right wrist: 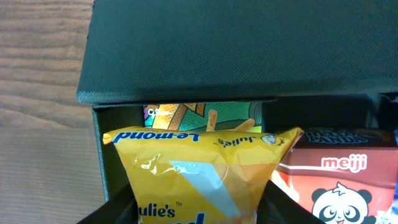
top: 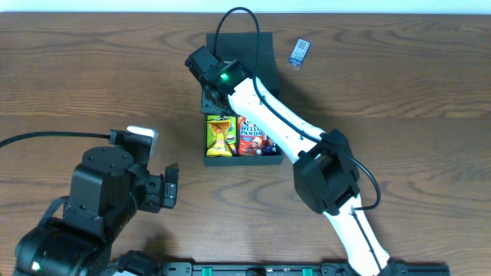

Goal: Pack container
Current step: 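Carry the Le-mond pack left and lower it into the black box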

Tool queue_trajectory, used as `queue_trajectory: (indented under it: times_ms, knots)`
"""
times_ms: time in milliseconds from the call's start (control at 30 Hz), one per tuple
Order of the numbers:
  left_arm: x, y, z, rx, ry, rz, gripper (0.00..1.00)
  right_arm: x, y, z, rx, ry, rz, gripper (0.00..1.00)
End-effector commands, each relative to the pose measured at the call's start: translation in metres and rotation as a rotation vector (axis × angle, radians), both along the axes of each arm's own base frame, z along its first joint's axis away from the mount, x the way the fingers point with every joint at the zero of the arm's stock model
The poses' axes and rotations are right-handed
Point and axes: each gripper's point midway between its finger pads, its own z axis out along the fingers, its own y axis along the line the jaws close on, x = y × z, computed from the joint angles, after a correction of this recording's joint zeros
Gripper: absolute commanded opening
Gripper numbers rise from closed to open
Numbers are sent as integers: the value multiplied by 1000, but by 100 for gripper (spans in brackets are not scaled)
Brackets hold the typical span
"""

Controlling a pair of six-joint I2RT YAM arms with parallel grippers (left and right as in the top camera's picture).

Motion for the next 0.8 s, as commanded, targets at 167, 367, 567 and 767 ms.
queue_trajectory:
  times_ms: [167, 367, 567, 767]
  knots:
    - [0, 2, -1, 6, 3, 11, 95, -1, -4, -11, -33, 10, -13, 62]
    - [0, 2, -1, 6, 3, 11, 95, -1, -6, -10, -34, 11, -15, 63]
    - [0, 2, -1, 5, 4, 11, 95, -2, -13, 17, -29, -6, 1, 66]
    - [0, 2, -1, 6, 3, 11, 95, 2, -18, 69, 24, -86, 23, 69]
